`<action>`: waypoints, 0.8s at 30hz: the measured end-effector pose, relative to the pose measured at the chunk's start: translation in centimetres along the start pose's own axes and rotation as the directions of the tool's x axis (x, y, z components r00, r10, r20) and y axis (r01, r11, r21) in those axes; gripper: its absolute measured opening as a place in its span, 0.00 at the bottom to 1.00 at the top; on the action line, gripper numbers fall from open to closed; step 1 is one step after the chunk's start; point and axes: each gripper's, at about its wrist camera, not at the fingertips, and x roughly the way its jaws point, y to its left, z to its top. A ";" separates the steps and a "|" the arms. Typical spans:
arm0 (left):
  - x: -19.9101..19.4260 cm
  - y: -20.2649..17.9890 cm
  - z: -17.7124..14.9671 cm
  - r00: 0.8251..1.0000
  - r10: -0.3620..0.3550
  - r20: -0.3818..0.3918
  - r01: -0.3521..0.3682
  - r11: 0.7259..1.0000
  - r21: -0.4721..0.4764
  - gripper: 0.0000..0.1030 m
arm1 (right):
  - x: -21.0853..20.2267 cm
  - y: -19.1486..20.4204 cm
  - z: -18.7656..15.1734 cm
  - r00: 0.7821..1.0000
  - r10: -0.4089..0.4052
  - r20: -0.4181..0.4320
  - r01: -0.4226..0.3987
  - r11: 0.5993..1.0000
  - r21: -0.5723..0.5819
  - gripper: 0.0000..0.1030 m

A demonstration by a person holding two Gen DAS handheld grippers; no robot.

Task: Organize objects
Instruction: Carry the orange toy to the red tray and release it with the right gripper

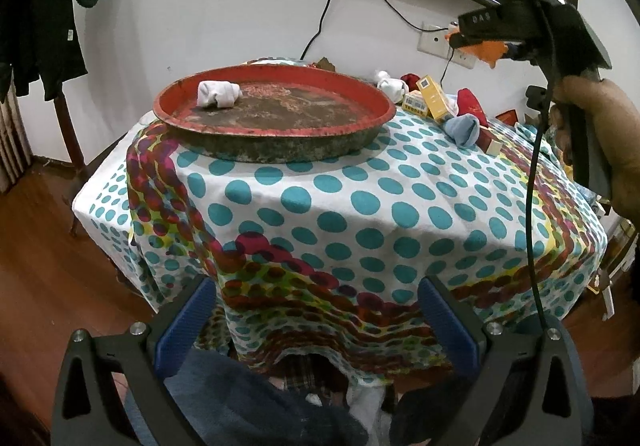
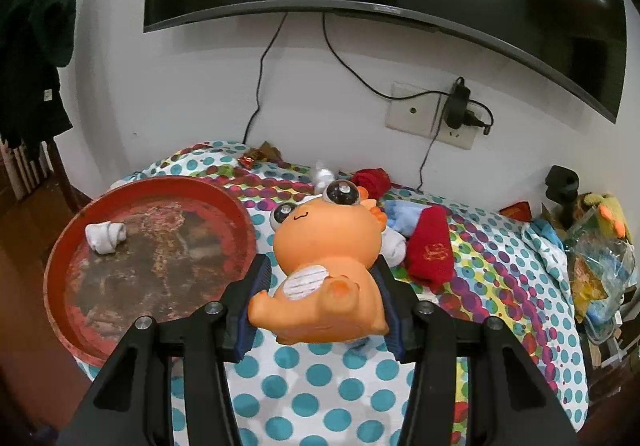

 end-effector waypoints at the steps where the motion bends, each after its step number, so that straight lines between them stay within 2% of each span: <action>1: 0.0 0.0 0.0 1.000 0.000 0.000 0.000 1.000 0.000 1.00 | -0.1 0.3 0.0 1.000 0.001 0.002 -0.001 1.000 -0.005 0.46; 9: 0.7 -0.1 -0.3 1.000 -0.014 -0.020 0.015 1.000 0.007 1.00 | 1.3 3.9 0.4 1.000 0.024 -0.002 -0.024 0.998 -0.061 0.47; 16: 1.5 1.1 -0.4 0.999 -0.019 -0.045 0.017 0.999 -0.043 1.00 | 2.8 7.6 1.0 0.999 0.052 -0.011 -0.053 0.992 -0.116 0.47; 24: 1.5 1.2 -0.4 0.998 -0.029 -0.050 0.026 0.998 -0.055 1.00 | 4.1 11.4 1.7 0.996 0.086 -0.034 -0.091 0.982 -0.167 0.48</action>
